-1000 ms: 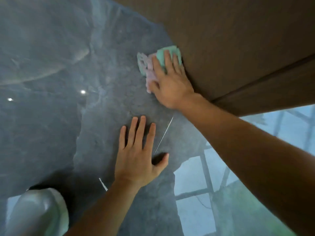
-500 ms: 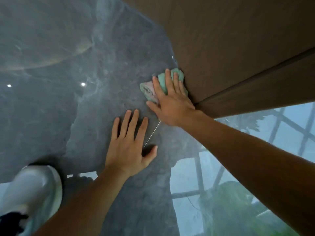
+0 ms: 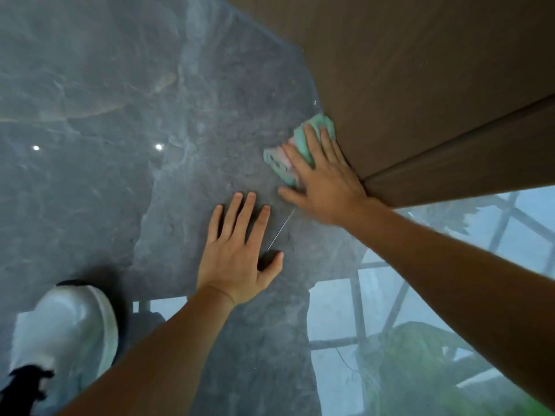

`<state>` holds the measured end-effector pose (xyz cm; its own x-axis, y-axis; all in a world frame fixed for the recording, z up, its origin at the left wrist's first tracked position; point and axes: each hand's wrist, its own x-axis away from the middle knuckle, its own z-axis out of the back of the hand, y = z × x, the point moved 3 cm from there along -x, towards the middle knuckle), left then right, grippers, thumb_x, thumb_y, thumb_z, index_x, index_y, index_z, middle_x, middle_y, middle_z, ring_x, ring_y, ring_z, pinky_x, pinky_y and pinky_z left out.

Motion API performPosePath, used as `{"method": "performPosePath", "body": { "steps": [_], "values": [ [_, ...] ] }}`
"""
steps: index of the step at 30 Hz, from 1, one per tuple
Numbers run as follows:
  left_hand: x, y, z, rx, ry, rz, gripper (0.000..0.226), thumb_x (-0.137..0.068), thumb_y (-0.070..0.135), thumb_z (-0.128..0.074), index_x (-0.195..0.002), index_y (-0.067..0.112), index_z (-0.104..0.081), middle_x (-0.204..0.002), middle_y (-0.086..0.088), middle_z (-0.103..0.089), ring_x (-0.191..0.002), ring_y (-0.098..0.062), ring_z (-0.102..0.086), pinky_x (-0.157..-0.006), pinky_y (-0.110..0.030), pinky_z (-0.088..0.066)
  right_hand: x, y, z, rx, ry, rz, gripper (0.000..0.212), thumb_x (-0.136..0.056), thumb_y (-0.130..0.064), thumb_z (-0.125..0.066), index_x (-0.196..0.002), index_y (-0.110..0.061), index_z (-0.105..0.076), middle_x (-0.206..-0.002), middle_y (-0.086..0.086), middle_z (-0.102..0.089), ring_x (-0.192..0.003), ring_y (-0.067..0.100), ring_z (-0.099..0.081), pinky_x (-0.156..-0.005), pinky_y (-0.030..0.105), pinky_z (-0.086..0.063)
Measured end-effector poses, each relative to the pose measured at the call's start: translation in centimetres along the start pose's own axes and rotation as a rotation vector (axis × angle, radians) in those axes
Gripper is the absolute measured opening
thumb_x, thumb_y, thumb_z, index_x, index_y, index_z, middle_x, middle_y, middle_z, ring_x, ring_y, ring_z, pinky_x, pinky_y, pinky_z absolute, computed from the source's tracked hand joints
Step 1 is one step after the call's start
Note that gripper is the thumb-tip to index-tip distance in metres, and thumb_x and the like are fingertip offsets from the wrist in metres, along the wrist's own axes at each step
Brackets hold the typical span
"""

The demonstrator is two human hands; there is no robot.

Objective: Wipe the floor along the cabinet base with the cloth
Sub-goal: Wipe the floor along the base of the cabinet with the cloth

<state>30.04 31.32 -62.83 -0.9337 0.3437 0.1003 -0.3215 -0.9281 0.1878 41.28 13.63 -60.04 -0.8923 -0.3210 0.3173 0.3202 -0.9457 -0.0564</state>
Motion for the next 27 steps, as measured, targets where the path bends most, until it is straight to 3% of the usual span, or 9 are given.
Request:
{"method": "performPosePath", "body": {
  "steps": [5, 13, 16, 20, 22, 25, 27],
  "values": [
    [0.0, 0.0, -0.2, -0.012, -0.018, -0.002, 0.087, -0.086, 0.069, -0.040, -0.155, 0.016, -0.033, -0.167, -0.014, -0.023, -0.156, -0.033, -0.018, -0.125, -0.057, -0.016, 8.6, -0.5, -3.1, -0.044, -0.049, -0.005, 0.084, -0.086, -0.069, -0.036, -0.155, -0.028, -0.010, -0.164, 0.020, 0.001, -0.151, 0.038, 0.006, -0.123, 0.048, -0.009],
    [-0.2, 0.1, -0.3, -0.037, 0.017, 0.001, 0.087, -0.084, 0.067, -0.047, -0.152, 0.014, -0.036, -0.164, -0.016, -0.027, -0.154, -0.036, -0.021, -0.124, -0.058, -0.016, -3.8, 0.0, 0.5, -0.169, -0.019, -0.109, 0.069, -0.091, -0.065, -0.032, -0.153, -0.039, -0.014, -0.164, 0.015, 0.010, -0.150, 0.037, 0.011, -0.122, 0.051, 0.000],
    [-0.2, 0.1, -0.3, -0.053, 0.015, 0.003, 0.087, -0.084, 0.067, -0.046, -0.152, 0.015, -0.036, -0.165, -0.017, -0.027, -0.155, -0.035, -0.021, -0.124, -0.057, -0.016, -4.0, -0.6, 0.3, -0.156, 0.005, -0.146, 0.069, -0.091, -0.066, -0.030, -0.152, -0.041, -0.013, -0.164, 0.015, 0.010, -0.150, 0.035, 0.012, -0.122, 0.050, -0.001],
    [-0.1, 0.0, -0.2, -0.097, -0.015, -0.006, 0.089, -0.086, 0.069, -0.040, -0.155, 0.014, -0.031, -0.167, -0.016, -0.022, -0.156, -0.035, -0.017, -0.124, -0.058, -0.015, 3.5, -1.3, -2.3, -0.106, 0.078, -0.094, 0.070, -0.093, -0.062, -0.031, -0.153, -0.030, -0.021, -0.163, 0.021, -0.005, -0.151, 0.038, 0.001, -0.122, 0.051, -0.010],
    [-0.2, 0.1, -0.3, -0.107, -0.016, -0.007, 0.090, -0.086, 0.070, -0.038, -0.155, 0.014, -0.028, -0.167, -0.017, -0.020, -0.156, -0.036, -0.016, -0.124, -0.059, -0.015, 8.8, -0.4, -4.2, -0.132, 0.120, 0.003, 0.068, -0.093, -0.058, -0.040, -0.151, -0.026, -0.030, -0.162, 0.022, -0.015, -0.150, 0.040, -0.009, -0.121, 0.051, -0.016],
    [-0.1, 0.2, -0.5, -0.130, -0.010, -0.005, 0.090, -0.086, 0.069, -0.037, -0.156, 0.013, -0.026, -0.166, -0.019, -0.020, -0.155, -0.038, -0.016, -0.124, -0.060, -0.015, 16.1, 3.2, -6.8, -0.067, 0.094, 0.176, 0.067, -0.091, -0.055, -0.047, -0.151, -0.030, -0.030, -0.162, 0.018, -0.018, -0.150, 0.037, -0.011, -0.122, 0.051, -0.016],
    [-0.1, 0.3, -0.5, -0.143, -0.017, -0.005, 0.089, -0.087, 0.070, -0.035, -0.156, 0.013, -0.026, -0.166, -0.019, -0.019, -0.155, -0.038, -0.016, -0.123, -0.060, -0.015, 18.7, 8.8, -7.4, -0.065, 0.122, -0.027, 0.068, -0.091, -0.059, -0.041, -0.152, -0.036, -0.022, -0.162, 0.016, -0.017, -0.150, 0.036, -0.010, -0.119, 0.057, -0.020]
  ]
}}
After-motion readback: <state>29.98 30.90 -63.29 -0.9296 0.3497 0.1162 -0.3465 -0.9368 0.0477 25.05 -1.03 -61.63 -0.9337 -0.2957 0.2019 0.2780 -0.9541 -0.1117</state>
